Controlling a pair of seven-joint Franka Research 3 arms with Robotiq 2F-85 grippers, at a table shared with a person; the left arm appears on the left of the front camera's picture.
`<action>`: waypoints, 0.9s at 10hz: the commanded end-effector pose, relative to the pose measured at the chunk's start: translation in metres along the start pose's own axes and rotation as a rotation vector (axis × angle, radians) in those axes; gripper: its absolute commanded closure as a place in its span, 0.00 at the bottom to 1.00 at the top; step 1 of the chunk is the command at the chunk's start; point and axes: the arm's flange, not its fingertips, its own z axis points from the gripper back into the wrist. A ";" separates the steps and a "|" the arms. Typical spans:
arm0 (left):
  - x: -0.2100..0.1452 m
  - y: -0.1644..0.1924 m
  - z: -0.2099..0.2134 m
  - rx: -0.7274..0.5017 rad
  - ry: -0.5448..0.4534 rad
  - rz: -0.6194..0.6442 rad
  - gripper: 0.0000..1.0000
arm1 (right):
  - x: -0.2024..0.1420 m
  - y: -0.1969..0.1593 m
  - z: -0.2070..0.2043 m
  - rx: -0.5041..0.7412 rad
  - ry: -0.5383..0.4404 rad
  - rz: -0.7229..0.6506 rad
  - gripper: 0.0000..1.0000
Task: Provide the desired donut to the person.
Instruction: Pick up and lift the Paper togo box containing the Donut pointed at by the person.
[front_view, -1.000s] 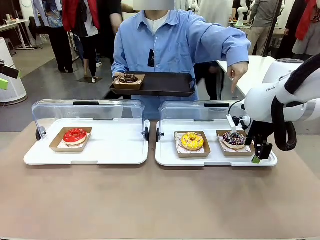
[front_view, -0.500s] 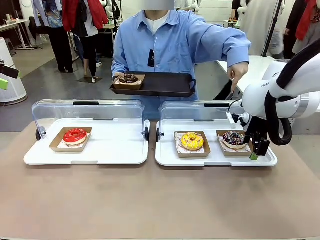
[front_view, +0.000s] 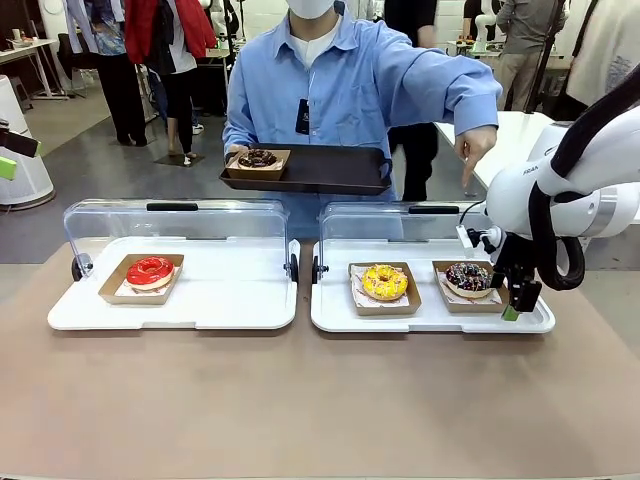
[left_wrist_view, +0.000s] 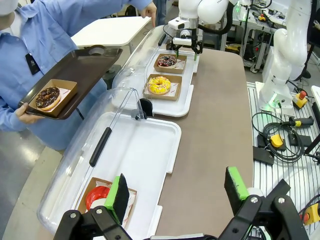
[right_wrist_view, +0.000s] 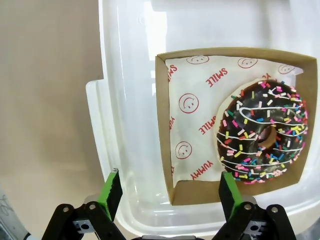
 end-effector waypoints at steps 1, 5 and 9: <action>0.000 0.000 0.001 -0.004 -0.014 -0.007 0.00 | -0.002 -0.007 -0.004 0.014 -0.009 0.004 0.00; 0.000 0.000 0.001 -0.004 -0.014 -0.007 0.00 | -0.001 -0.008 -0.005 0.007 -0.010 0.003 0.59; 0.000 0.000 0.001 -0.004 -0.014 -0.007 0.00 | -0.003 -0.009 -0.005 0.003 -0.015 -0.005 1.00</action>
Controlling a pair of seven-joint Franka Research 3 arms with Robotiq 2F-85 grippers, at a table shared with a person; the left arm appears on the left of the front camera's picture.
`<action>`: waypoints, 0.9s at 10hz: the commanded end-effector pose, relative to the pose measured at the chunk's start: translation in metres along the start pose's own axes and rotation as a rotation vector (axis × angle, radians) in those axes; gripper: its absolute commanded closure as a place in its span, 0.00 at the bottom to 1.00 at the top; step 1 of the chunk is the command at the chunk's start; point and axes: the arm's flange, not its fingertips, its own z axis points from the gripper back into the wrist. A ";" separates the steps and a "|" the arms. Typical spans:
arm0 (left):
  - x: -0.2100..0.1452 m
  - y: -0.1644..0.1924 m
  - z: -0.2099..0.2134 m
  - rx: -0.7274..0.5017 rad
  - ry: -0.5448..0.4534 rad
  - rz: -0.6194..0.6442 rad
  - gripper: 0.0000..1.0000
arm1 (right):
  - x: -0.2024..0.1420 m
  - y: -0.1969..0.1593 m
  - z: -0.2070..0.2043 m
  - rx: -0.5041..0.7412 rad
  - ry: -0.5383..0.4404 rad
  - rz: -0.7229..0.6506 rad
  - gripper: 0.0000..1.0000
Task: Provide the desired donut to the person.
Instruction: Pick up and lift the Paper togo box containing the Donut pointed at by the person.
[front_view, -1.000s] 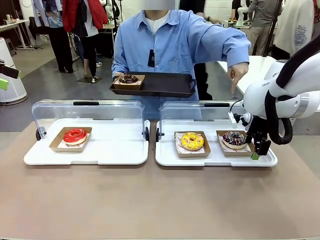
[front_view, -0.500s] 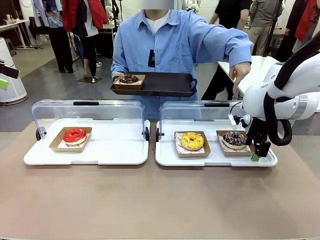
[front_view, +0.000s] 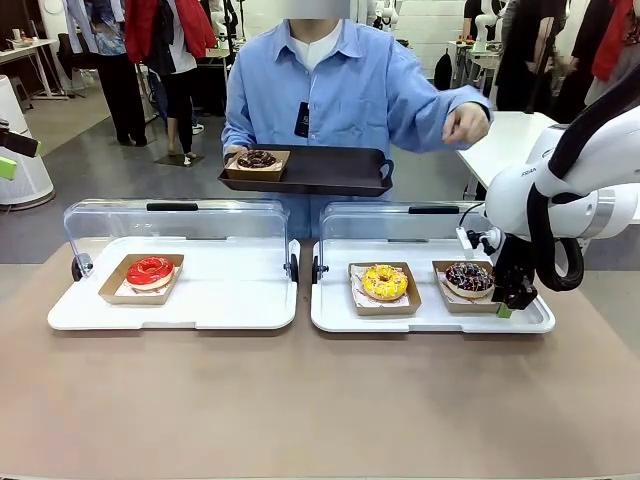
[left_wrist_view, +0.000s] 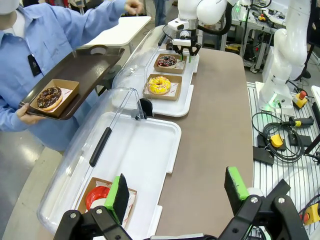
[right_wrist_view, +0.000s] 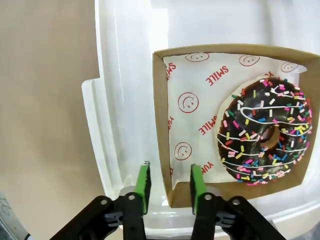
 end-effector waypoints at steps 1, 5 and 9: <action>0.000 0.000 0.001 -0.004 -0.014 -0.007 0.00 | -0.001 -0.006 -0.002 -0.001 -0.017 0.000 1.00; 0.000 0.000 0.001 -0.004 -0.014 -0.007 0.00 | -0.002 -0.005 -0.002 0.001 -0.019 0.011 1.00; 0.000 0.000 0.001 -0.004 -0.014 -0.007 0.00 | 0.007 0.023 0.021 -0.012 0.015 0.059 1.00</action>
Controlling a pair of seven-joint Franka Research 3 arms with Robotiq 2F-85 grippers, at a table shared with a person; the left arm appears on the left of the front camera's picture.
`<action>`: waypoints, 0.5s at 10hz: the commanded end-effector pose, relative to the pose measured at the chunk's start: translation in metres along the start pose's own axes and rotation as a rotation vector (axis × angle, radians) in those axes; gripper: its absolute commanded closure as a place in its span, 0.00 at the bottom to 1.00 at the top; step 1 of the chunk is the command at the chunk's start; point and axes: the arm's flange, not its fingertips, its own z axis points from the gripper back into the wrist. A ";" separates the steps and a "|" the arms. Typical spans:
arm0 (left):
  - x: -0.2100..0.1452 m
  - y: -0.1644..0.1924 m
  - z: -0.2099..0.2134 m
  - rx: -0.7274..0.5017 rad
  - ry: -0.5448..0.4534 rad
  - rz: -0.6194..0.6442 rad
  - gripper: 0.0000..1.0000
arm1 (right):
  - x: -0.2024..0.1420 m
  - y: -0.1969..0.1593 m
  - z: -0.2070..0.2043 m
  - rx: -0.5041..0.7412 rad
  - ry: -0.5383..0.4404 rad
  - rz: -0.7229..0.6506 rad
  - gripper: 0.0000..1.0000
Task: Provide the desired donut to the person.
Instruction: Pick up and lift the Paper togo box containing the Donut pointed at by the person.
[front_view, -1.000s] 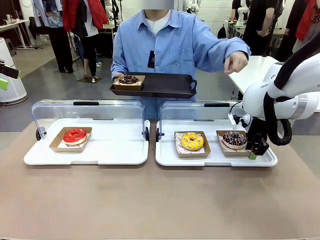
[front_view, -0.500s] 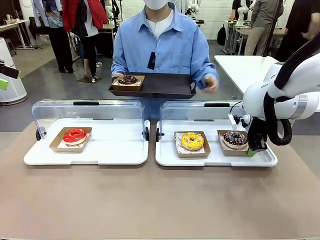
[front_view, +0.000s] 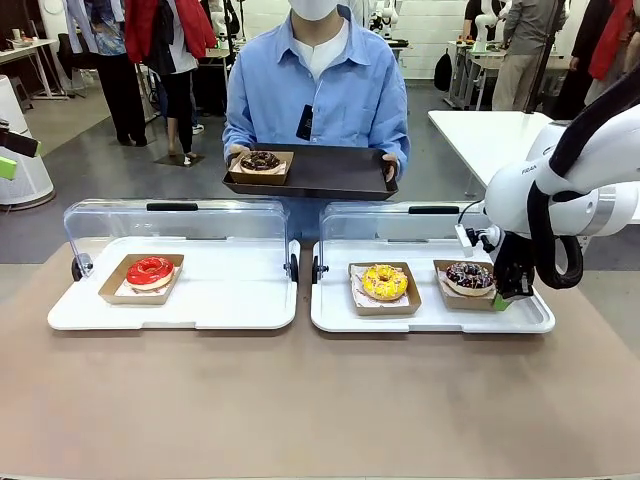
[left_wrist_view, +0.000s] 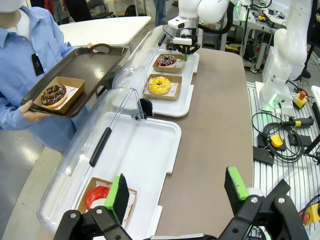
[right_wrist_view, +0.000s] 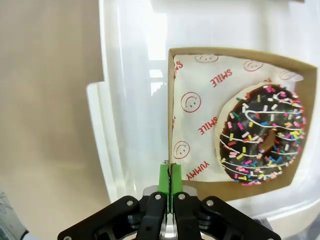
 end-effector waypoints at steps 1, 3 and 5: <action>0.000 0.000 0.001 -0.004 -0.014 -0.007 0.00 | 0.005 0.035 0.027 0.001 0.035 0.039 1.00; 0.000 0.000 0.001 -0.004 -0.014 -0.007 0.00 | 0.008 0.066 0.057 0.055 0.078 0.012 1.00; 0.000 0.000 0.001 -0.004 -0.014 -0.007 0.00 | 0.005 0.096 0.091 0.044 0.101 0.021 1.00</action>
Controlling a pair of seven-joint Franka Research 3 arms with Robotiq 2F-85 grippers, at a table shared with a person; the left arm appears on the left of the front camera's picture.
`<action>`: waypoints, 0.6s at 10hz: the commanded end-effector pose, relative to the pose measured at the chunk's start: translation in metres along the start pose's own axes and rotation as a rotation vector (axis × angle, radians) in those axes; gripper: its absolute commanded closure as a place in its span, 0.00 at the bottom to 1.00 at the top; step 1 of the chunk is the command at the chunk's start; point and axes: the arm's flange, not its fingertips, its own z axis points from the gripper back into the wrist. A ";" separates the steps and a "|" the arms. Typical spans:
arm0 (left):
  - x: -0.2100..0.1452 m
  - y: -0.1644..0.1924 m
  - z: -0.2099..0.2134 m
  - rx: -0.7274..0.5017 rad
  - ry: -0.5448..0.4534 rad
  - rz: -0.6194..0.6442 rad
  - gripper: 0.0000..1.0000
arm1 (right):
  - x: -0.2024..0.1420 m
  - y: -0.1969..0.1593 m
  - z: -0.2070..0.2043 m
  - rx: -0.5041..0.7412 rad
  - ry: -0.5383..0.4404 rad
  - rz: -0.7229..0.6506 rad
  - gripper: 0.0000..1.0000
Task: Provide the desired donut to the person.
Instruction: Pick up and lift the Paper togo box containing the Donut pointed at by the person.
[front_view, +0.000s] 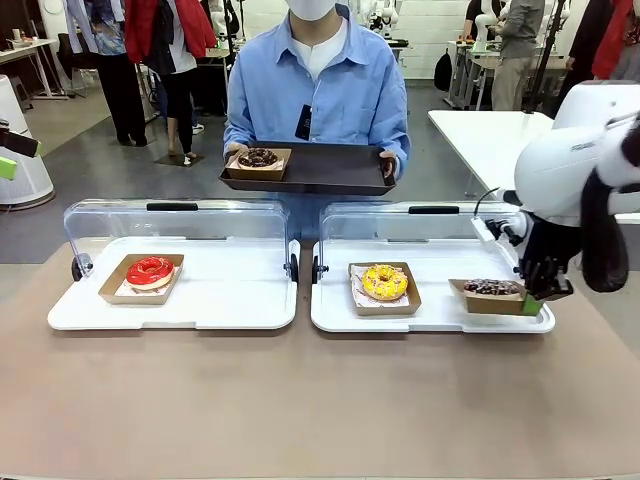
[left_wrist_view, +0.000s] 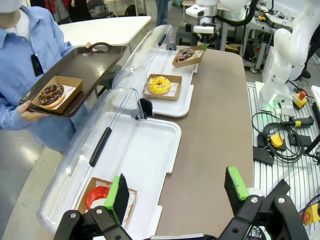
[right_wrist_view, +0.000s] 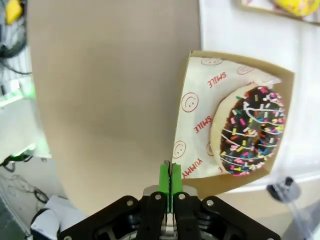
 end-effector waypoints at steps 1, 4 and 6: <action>0.000 0.000 0.001 -0.004 -0.014 -0.007 0.00 | -0.002 0.036 0.034 -0.032 0.020 0.014 1.00; 0.000 0.000 0.001 -0.004 -0.014 -0.007 0.00 | -0.005 0.077 0.092 -0.130 0.034 -0.009 1.00; 0.000 0.000 0.001 -0.004 -0.014 -0.007 0.00 | -0.008 0.081 0.133 -0.141 0.033 -0.066 1.00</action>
